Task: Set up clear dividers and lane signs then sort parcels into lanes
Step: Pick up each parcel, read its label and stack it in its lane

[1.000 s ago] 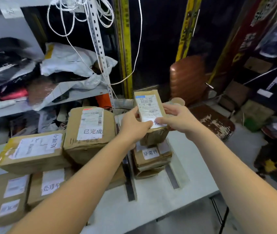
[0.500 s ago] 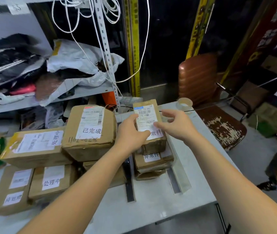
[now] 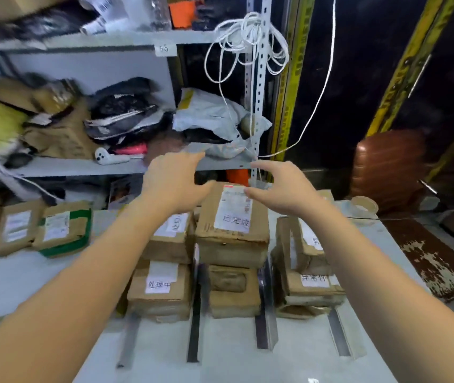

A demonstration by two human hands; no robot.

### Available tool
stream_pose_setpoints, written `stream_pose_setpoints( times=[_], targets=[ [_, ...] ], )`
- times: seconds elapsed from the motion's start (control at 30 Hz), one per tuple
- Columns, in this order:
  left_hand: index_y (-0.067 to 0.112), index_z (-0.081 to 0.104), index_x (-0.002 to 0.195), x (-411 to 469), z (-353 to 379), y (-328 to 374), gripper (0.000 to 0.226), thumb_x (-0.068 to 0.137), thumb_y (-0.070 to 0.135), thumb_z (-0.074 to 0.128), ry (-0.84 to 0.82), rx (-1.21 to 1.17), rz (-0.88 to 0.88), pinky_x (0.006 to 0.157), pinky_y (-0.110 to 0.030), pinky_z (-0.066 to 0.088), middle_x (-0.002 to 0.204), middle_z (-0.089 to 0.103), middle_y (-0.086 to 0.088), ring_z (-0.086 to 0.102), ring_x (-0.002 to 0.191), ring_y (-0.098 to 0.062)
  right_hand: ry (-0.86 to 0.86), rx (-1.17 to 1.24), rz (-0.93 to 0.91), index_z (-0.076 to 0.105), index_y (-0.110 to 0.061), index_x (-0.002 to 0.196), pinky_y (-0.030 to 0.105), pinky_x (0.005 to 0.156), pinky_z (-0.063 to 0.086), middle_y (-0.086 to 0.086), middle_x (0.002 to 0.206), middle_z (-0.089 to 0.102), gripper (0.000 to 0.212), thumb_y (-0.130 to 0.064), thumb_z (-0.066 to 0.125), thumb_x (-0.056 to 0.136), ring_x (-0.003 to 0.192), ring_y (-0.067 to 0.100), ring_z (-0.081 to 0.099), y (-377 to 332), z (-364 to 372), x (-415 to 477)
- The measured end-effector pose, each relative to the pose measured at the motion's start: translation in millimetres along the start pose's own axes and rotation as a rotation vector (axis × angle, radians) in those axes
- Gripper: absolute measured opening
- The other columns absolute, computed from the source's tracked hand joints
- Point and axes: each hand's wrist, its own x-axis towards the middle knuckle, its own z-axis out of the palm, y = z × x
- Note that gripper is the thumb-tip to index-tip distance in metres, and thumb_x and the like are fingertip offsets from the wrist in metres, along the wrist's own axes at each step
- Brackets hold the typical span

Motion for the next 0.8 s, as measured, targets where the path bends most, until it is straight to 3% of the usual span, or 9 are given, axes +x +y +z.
stream_pose_setpoints(
  times=[0.13,0.27,0.43,0.63,0.8],
  targets=[
    [0.029,0.041,0.152,-29,3,-88,0.071,0.092,0.067,0.052,-0.121,0.05,-0.064,0.089,-0.044,0.053,0.133,0.062,-0.005,0.06,0.114,-0.029,-0.09,-0.015,-0.086,0.049,-0.026,0.15,0.037,0.109,0.042,-0.005,0.152,0.051,0.066,-0.046,0.07,0.09,0.14,0.018,0.046,-60,40,17],
    [0.027,0.034,0.156,-64,-4,-185,0.077,0.092,0.067,0.051,-0.109,0.043,-0.155,0.099,-0.043,0.05,0.149,0.052,-0.003,0.055,0.13,-0.028,-0.137,-0.054,-0.153,0.05,-0.029,0.149,0.041,0.11,0.045,-0.006,0.15,0.053,0.068,-0.051,0.071,0.088,0.139,0.019,0.047,-135,94,32],
    [0.027,0.032,0.158,-112,-9,-310,0.078,0.093,0.068,0.049,-0.111,0.093,-0.236,0.105,-0.041,0.046,0.155,0.046,0.0,0.047,0.138,-0.024,-0.183,-0.076,-0.198,0.048,-0.031,0.149,0.047,0.112,0.042,-0.006,0.151,0.051,0.067,-0.051,0.07,0.089,0.143,0.022,0.041,-238,171,43],
    [0.027,0.04,0.152,-166,-8,-452,0.07,0.093,0.064,0.051,-0.138,0.126,-0.308,0.107,-0.043,0.042,0.148,0.052,-0.001,0.047,0.135,-0.025,-0.244,-0.12,-0.238,0.048,-0.033,0.149,0.049,0.113,0.039,-0.007,0.154,0.049,0.066,-0.05,0.068,0.088,0.145,0.023,0.038,-346,265,61],
    [0.028,0.041,0.151,-200,0,-549,0.071,0.092,0.068,0.047,-0.18,0.135,-0.432,0.098,-0.043,0.046,0.139,0.056,-0.003,0.052,0.127,-0.029,-0.33,-0.101,-0.291,0.051,-0.028,0.147,0.046,0.111,0.044,-0.005,0.149,0.055,0.065,-0.046,0.071,0.088,0.139,0.021,0.046,-417,338,71]
  ],
)
